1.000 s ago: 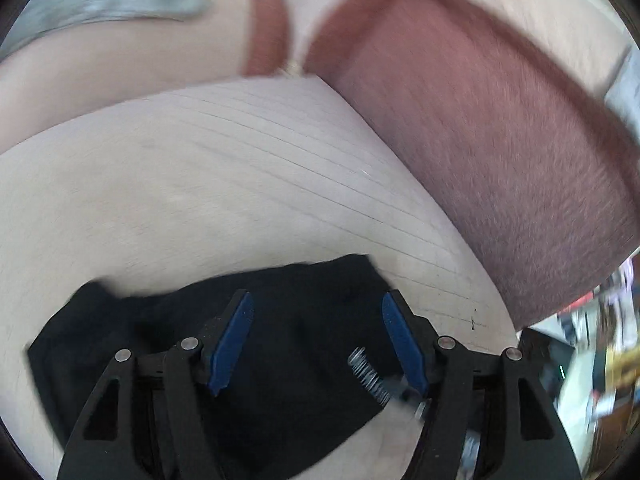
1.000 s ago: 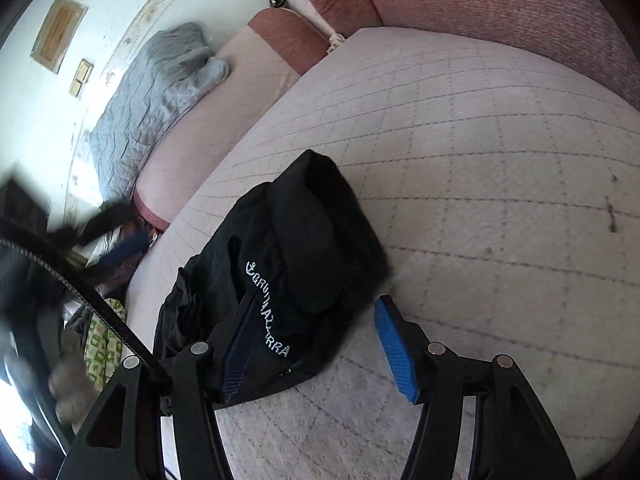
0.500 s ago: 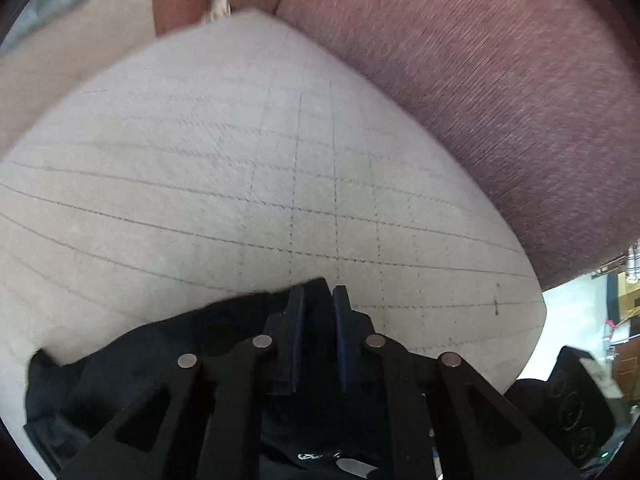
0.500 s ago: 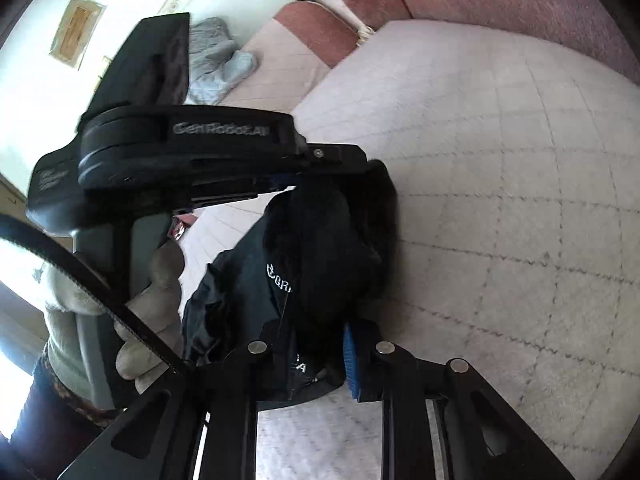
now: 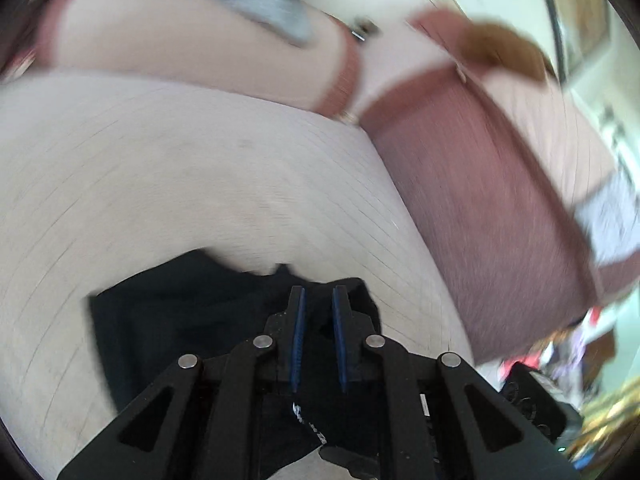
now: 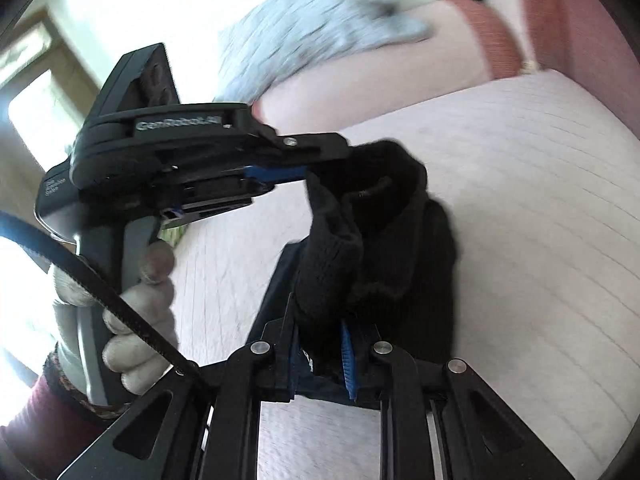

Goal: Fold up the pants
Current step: 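Grasp the folded pants end with the right gripper and fold it over, then pinch with the left gripper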

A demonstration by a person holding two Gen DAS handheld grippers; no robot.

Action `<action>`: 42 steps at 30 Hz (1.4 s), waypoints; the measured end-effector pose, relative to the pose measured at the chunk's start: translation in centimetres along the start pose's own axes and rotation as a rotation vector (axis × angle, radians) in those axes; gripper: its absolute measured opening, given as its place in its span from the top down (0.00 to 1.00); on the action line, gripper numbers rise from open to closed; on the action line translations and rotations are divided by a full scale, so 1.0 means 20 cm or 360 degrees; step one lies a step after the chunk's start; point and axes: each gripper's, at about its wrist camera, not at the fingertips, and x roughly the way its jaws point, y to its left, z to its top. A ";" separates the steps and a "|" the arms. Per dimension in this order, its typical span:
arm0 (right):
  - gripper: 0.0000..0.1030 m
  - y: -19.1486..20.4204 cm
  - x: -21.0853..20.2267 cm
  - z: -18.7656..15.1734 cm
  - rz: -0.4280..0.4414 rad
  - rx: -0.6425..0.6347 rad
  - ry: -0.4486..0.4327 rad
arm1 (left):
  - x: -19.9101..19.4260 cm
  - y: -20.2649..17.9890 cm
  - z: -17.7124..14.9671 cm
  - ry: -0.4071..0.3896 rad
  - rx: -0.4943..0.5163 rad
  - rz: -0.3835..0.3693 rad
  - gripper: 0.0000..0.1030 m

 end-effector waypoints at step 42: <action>0.28 -0.17 0.13 -0.14 -0.0134 0.0226 0.0235 | -0.17 0.76 -0.35 -0.0156 -0.0643 0.0132 0.55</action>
